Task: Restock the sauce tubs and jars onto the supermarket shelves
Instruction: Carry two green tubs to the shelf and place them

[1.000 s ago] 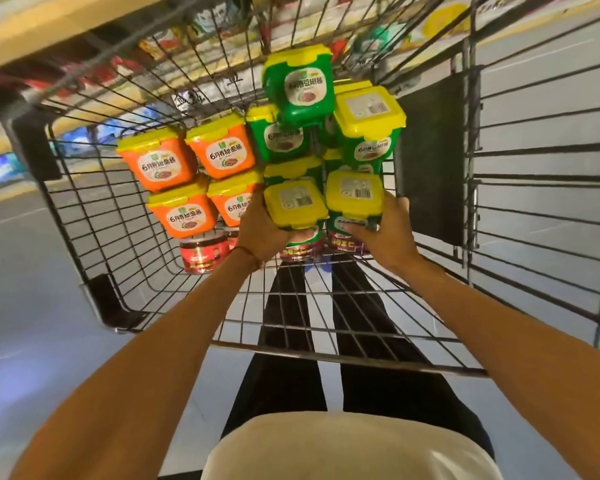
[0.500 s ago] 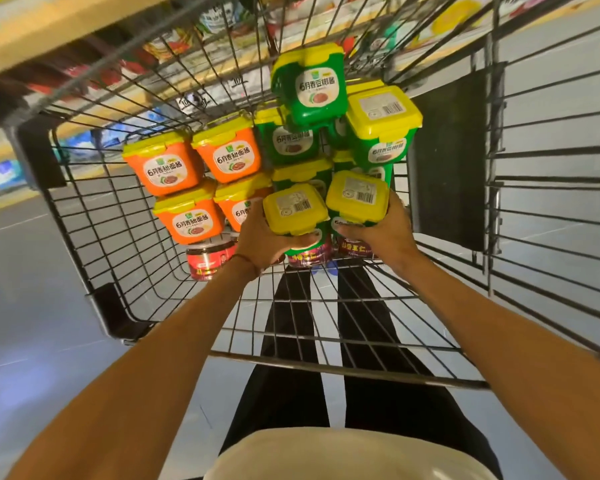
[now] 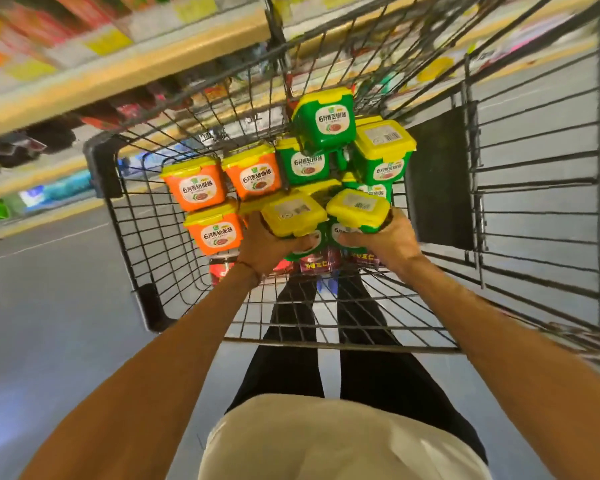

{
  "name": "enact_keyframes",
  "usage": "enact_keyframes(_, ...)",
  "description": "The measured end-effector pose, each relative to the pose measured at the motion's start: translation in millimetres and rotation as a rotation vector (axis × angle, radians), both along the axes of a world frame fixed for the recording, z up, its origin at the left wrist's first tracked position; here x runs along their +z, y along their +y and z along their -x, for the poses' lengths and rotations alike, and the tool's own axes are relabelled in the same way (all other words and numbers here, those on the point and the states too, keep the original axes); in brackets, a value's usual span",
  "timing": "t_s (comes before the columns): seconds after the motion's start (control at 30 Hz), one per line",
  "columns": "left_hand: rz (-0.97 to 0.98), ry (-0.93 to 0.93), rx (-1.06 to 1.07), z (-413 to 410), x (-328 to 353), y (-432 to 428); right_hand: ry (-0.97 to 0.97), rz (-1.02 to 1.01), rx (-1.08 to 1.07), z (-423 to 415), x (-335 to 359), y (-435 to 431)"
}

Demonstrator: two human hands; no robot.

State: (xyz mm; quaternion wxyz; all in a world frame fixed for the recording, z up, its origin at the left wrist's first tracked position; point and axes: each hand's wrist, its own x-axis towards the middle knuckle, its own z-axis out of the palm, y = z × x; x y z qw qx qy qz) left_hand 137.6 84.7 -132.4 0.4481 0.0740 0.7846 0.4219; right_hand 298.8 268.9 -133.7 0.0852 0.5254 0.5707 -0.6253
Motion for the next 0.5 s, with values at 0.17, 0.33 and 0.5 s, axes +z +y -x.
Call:
enact_keyframes(0.17,-0.014,0.006,-0.02,11.2,38.9,-21.4,0.054,0.005,0.04,1.5,43.1,-9.6)
enact_keyframes(0.33,-0.024,0.016,0.14,2.0,92.1,-48.7,0.149,-0.025,0.107,2.2,88.8,-18.0)
enact_keyframes(0.5,-0.059,0.128,0.306,-28.4,153.7,-81.0,0.294,-0.051,0.228,5.2,139.1,-32.7)
